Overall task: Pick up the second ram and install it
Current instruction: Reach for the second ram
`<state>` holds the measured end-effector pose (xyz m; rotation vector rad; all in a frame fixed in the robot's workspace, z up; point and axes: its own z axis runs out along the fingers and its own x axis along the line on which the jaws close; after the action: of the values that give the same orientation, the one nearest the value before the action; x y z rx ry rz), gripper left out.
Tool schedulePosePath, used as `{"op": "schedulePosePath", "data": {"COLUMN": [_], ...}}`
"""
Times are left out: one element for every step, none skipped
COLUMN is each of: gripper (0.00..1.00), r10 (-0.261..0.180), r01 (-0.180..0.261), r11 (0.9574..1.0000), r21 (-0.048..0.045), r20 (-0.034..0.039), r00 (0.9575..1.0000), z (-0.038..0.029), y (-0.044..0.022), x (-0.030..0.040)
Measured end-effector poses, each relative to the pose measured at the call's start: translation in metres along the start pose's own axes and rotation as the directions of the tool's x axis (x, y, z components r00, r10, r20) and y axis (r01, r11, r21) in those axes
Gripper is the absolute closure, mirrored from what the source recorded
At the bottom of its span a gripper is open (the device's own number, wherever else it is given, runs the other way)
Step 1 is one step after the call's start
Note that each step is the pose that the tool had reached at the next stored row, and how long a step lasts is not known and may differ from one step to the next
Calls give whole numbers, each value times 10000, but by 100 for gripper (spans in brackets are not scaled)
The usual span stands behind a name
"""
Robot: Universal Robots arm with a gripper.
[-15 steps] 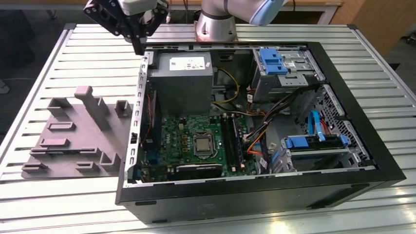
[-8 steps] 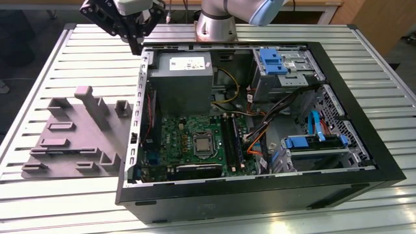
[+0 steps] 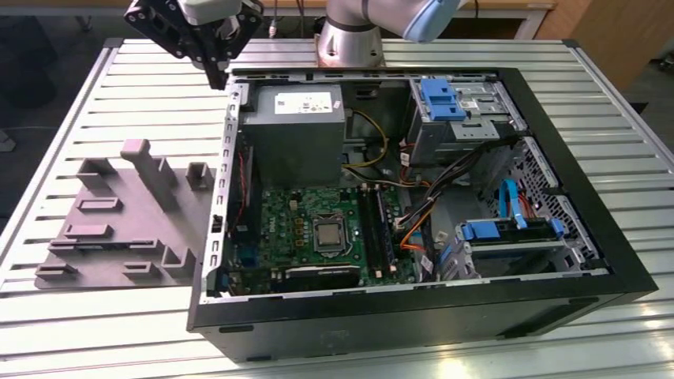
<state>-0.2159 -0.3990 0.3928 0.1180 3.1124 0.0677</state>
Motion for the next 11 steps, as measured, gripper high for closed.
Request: {"op": "schedulePosePath", "data": {"gripper": [89, 89, 89, 89, 89, 89, 89, 89, 89, 89, 89], "r10": [0, 0, 0, 0, 0, 0, 0, 0, 0, 0, 0], "r01": [0, 0, 0, 0, 0, 0, 0, 0, 0, 0, 0], "r11": [10000, 10000, 10000, 10000, 10000, 10000, 10000, 10000, 10000, 10000, 10000], "r21": [0, 0, 0, 0, 0, 1, 0, 1, 0, 1, 0], "r20": [1, 0, 1, 0, 0, 0, 0, 0, 1, 0, 0], "r00": [10000, 10000, 10000, 10000, 10000, 10000, 10000, 10000, 10000, 10000, 10000], "z": [0, 0, 0, -1, -1, -1, -1, -1, -1, -2, -2], "y": [-1, -1, -1, -2, -2, -3, -3, -4, -5, -6, -7], "x": [6, 11, 15, 20, 26, 31, 36, 42, 49, 56, 63]}}
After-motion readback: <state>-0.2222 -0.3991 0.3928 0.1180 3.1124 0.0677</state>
